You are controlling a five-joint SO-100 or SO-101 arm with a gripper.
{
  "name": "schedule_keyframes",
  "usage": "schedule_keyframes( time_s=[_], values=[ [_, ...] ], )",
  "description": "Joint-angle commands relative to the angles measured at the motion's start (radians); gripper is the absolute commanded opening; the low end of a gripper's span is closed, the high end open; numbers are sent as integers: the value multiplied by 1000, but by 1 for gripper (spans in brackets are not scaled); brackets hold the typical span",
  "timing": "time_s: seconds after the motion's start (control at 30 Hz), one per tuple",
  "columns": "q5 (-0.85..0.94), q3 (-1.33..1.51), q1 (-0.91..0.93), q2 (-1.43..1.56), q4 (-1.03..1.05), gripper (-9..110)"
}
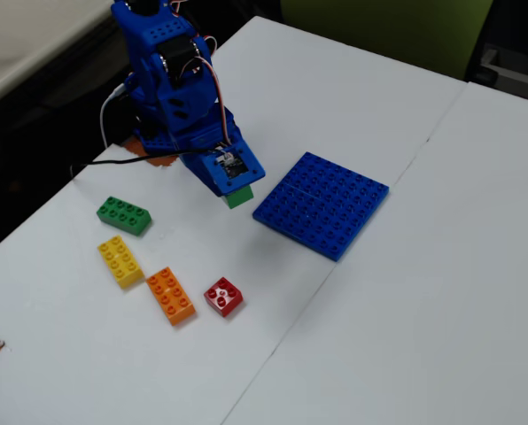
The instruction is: Pick up the 2x2 green block and go up the 8x8 blue block.
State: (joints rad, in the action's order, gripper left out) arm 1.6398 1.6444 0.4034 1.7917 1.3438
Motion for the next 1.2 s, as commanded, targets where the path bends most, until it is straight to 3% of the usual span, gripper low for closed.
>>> schedule_keyframes(
  time_s=[0.0, 0.4, 0.8, 0.97, 1.17],
  values=[
    [115, -80, -61, 44, 55, 1],
    [115, -594, -225, -15, 393, 1],
    [-12, -1085, -448, -186, 397, 1],
    [-17, -1101, -552, -321, 400, 1],
    [-18, -1008, -546, -411, 407, 1]
  ],
)
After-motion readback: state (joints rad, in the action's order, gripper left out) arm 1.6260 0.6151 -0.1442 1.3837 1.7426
